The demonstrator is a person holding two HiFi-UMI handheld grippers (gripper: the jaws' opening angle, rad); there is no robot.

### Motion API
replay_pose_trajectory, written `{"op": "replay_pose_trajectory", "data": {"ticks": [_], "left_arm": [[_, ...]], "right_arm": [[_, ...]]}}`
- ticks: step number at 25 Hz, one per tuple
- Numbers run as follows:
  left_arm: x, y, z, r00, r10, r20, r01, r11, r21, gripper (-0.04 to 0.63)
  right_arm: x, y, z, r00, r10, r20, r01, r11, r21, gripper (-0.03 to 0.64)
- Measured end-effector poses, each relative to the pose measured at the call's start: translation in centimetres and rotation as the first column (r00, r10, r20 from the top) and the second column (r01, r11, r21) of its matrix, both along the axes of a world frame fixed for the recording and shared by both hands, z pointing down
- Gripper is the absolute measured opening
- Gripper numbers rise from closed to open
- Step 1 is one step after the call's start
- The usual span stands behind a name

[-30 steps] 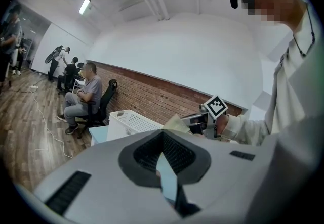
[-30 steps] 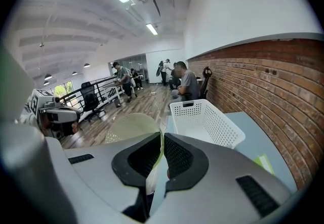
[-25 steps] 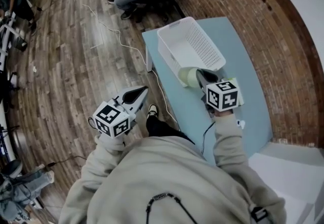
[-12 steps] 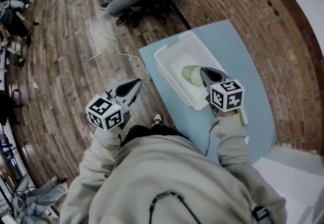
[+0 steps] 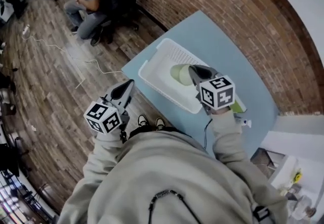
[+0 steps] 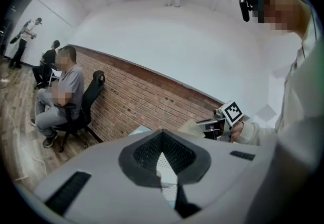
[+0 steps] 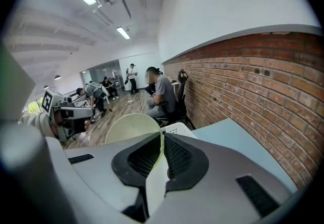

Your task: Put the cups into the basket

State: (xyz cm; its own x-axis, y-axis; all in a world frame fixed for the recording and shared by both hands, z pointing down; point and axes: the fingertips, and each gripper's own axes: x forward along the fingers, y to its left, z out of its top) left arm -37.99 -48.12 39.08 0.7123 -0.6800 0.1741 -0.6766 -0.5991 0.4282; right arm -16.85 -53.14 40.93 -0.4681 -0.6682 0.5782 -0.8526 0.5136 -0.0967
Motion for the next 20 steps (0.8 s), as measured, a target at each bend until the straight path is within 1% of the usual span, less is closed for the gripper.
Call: {"op": "replay_pose_trajectory", "data": {"ticks": [3,6,8,12,16,20], "left_arm": [[1.4,-1.1,-1.1,0.999,0.045,0.022,-0.046,0.998,0.036,-0.003],[2.4,-2.0,-1.9,0.997,0.08,0.004,-0.08,0.995,0.055,-0.003],[2.8,-2.0,-2.0,0.996,0.094,-0.004,-0.094,0.994,0.056,-0.003],[3.2,-2.4,-2.5,0.995,0.103,0.007,-0.104,0.992,0.076,-0.003],[4.1,-2.6,-2.5,0.991,0.137,0.013,-0.137,0.988,0.073,-0.003],[5.6,-2.6,-2.2,0.983,0.183,0.021,-0.184,0.981,0.061,-0.003]], "right_arm": [[0.5,0.1,-0.2,1.0,0.021,-0.003,-0.021,1.0,0.0,0.034],[0.4,-0.2,-0.7,1.0,0.031,-0.003,-0.031,0.999,0.014,0.034],[0.4,-0.2,-1.0,0.999,0.035,0.0,-0.035,0.999,0.021,0.034],[0.5,-0.1,-1.1,0.999,0.038,0.006,-0.038,0.999,0.024,0.034],[0.4,0.2,-1.0,0.999,0.042,0.009,-0.042,0.999,0.019,0.034],[1.6,0.5,-0.6,0.997,0.073,0.006,-0.073,0.997,0.004,0.034]]}}
